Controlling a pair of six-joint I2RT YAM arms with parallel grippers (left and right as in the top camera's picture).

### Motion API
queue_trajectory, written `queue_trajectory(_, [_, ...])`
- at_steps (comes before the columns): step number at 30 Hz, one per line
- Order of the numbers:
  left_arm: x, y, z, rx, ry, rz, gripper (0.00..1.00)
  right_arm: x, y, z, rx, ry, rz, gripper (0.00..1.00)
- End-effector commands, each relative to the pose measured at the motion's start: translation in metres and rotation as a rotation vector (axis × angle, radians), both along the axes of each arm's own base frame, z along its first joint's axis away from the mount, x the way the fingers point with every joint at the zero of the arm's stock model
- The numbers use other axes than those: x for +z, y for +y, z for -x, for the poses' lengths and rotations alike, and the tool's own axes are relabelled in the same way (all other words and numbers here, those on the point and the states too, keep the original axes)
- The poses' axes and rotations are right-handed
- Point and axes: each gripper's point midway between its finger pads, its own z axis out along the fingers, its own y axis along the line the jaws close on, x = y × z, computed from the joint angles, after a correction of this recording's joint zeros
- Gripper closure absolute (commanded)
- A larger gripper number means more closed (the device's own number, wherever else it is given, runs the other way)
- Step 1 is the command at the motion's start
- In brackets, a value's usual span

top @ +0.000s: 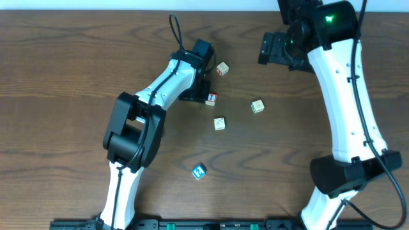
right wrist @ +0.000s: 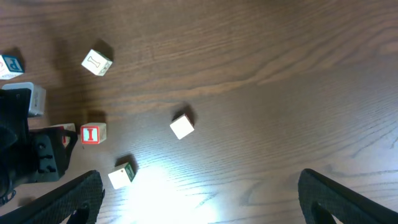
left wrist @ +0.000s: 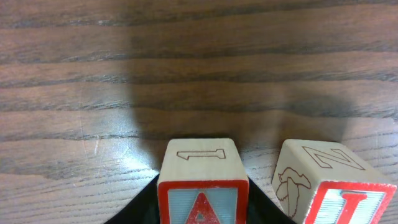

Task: Spell out Ai2
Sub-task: 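Carry the 'A' block with the left gripper and place it left of 'I'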

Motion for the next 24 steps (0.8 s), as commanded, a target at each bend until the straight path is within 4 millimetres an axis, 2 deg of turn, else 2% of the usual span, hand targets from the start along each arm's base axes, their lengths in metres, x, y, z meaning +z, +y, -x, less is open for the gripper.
queue_trajectory(1, [-0.005,0.004,-0.001,0.005,0.001,-0.022,0.61,0.000,-0.001,-0.001,0.010,-0.001,0.012,0.01])
queue_trajectory(3, [-0.005,0.004,-0.001,0.005,0.000,-0.021,0.57,0.000,-0.001,-0.001,0.010,0.000,0.012,0.01])
queue_trajectory(7, [-0.004,0.004,-0.002,0.006,-0.004,-0.023,0.57,0.000,-0.001,-0.001,0.010,0.000,0.012,0.01])
queue_trajectory(12, [0.011,0.006,-0.009,0.009,-0.029,-0.038,0.56,0.000,-0.002,0.000,0.011,0.004,0.013,0.01])
queue_trajectory(16, [0.028,0.004,-0.012,0.009,-0.049,-0.028,0.56,0.000,-0.002,0.000,0.011,0.004,0.013,0.01])
queue_trajectory(21, [0.061,0.003,-0.014,0.006,-0.104,0.000,0.56,0.000,-0.002,0.000,0.011,0.004,0.013,0.01])
queue_trajectory(24, [0.079,0.019,-0.012,0.017,-0.140,-0.071,0.55,0.000,-0.002,0.000,0.011,0.006,0.013,0.01])
